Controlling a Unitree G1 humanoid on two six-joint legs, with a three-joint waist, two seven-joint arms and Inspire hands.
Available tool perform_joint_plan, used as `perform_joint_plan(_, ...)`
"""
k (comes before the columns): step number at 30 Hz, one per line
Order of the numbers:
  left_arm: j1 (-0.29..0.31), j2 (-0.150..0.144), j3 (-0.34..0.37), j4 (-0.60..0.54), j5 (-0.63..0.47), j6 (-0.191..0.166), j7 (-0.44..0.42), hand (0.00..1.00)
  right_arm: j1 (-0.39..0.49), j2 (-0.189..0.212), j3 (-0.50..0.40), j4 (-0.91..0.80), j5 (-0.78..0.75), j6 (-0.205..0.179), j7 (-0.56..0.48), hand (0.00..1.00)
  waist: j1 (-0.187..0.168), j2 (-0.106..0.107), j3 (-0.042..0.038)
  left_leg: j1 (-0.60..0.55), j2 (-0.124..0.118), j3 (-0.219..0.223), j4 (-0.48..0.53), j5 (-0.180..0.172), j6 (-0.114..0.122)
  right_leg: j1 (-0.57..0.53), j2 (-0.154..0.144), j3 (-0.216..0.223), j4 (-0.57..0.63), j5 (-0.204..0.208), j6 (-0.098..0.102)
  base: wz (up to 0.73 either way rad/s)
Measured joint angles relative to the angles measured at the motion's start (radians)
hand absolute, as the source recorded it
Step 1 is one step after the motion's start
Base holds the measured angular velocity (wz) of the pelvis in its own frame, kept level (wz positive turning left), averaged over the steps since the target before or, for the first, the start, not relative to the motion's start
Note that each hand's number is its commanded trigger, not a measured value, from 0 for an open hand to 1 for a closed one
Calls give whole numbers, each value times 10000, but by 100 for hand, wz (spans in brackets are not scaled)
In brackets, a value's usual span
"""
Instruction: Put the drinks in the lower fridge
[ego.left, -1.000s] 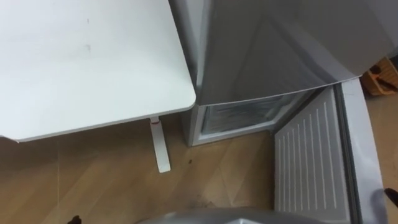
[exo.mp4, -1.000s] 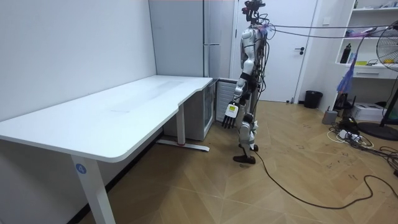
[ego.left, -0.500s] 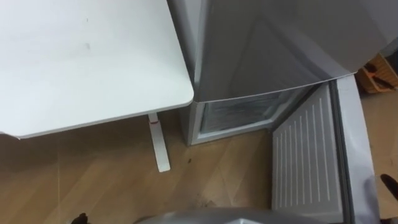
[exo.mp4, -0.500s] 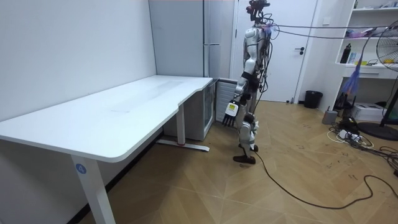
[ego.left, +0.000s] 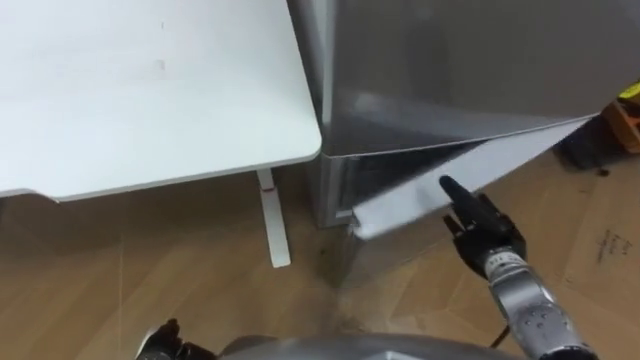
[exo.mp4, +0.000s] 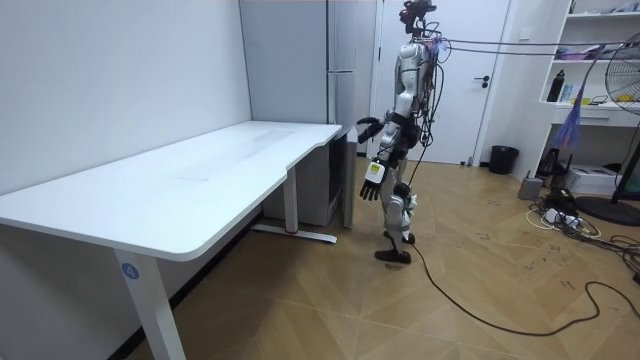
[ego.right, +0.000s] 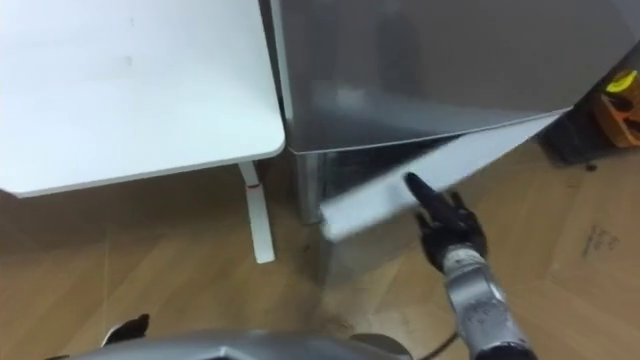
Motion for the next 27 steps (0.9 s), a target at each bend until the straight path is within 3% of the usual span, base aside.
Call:
perform_joint_plan(3, 10, -137, -17, 17, -23, 14, 26, 0, 86, 92, 462, -500, -32, 106, 342, 0, 84, 119, 27, 4, -16, -27, -67, 5, 3, -50, -8, 24, -2, -5, 9, -1)
perform_joint_plan(5, -96, -133, -197, 13, -215, 14, 31, 0, 125, 49, 595, -471, -51, 139, 464, 0, -17, 161, 88, -3, -16, -22, -72, 4, 3, -50, -9, 39, 2, -5, 8, -3)
perform_joint_plan(9, -408, -80, -550, 2, -467, 5, 166, 0, 126, 82, 592, -185, -128, 152, 729, 0, -252, 182, 109, -67, -17, 0, -78, 3, 4, -48, -13, 24, 2, -4, 10, 0)
perform_joint_plan(15, -363, -3, -626, -18, -1174, -14, 288, 0, 290, 74, -74, 2613, -913, 305, 1222, 0, -691, 142, 84, -2, -61, -97, -204, 6, 10, -11, -36, 0, -22, -20, 35, 0)
perform_joint_plan(18, -299, 126, -466, -31, -1260, -229, 299, 0, 197, 109, -579, 5004, -1143, 305, 1476, 0, -777, -39, 76, 20, -77, -132, -196, 8, 12, 85, -49, -65, -83, -38, 57, 8)
perform_joint_plan(20, -123, 153, -178, -73, -1412, -384, 321, 0, 266, 205, -929, 6189, -1138, 325, 1513, 0, -815, -164, 22, 30, -85, -157, -190, 8, 13, 147, -51, -73, -186, -38, 56, 2)
perform_joint_plan(23, 12, 148, 48, -75, -1580, -541, 419, 0, 416, 315, -1463, 6836, -746, 332, 1642, 0, -901, -238, 18, 41, -139, -383, -155, 6, 15, 332, -111, -306, -272, -53, 81, 16)
perform_joint_plan(27, 252, -20, 586, -84, -1635, -919, 445, 0, 458, 429, -1586, 7251, -398, 352, 1937, 0, -705, -243, 60, 220, -172, -485, -172, 4, 17, 612, -115, -333, -369, -83, 103, 14)
